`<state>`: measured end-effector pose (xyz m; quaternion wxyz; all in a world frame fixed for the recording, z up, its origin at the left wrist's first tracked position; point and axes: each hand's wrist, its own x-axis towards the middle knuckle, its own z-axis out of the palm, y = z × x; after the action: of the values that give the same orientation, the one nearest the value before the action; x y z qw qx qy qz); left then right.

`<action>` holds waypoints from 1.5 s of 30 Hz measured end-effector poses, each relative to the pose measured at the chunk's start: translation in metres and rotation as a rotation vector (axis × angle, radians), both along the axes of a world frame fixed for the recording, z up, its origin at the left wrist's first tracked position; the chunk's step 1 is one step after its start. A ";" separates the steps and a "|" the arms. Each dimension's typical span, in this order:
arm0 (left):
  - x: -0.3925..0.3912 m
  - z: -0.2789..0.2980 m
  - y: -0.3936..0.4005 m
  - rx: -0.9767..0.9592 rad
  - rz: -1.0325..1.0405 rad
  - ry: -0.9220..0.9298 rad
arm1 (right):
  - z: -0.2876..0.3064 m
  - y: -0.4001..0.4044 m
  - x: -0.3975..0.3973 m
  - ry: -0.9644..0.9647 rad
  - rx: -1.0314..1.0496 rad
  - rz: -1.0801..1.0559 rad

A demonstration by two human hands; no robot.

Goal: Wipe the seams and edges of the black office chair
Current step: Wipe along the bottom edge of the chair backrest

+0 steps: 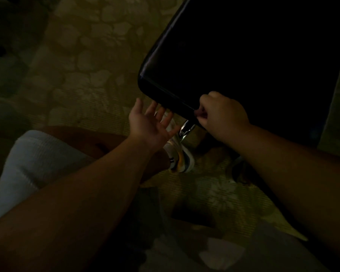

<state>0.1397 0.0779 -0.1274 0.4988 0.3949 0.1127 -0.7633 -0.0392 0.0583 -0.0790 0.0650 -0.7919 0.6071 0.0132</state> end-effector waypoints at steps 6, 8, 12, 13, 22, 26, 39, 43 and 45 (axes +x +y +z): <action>0.001 0.001 0.001 0.016 -0.031 0.030 | 0.005 -0.004 -0.004 -0.060 -0.095 -0.172; 0.001 0.000 0.002 0.021 -0.027 0.027 | 0.002 0.001 0.000 -0.026 -0.026 -0.076; 0.000 0.000 0.004 0.022 -0.028 0.057 | 0.002 0.000 -0.001 -0.040 -0.034 -0.089; 0.000 0.000 0.005 0.022 -0.032 0.072 | 0.004 -0.001 -0.001 -0.056 -0.064 -0.139; -0.001 -0.004 0.008 0.040 -0.141 0.060 | 0.001 0.001 -0.003 -0.057 -0.026 -0.116; -0.002 -0.002 0.010 0.042 -0.193 0.006 | -0.003 0.010 -0.010 -0.042 -0.024 -0.094; 0.001 0.005 0.003 0.167 0.170 -0.171 | 0.002 0.016 -0.038 -0.042 -0.010 -0.051; 0.004 0.004 0.002 0.125 0.161 -0.154 | 0.001 0.017 -0.039 -0.021 -0.017 -0.027; 0.004 0.002 0.005 0.115 0.139 -0.185 | -0.002 0.019 -0.037 0.006 0.011 0.023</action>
<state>0.1435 0.0825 -0.1259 0.5353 0.4827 0.1367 -0.6796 -0.0759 0.0777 -0.0812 0.0673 -0.7984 0.5981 0.0198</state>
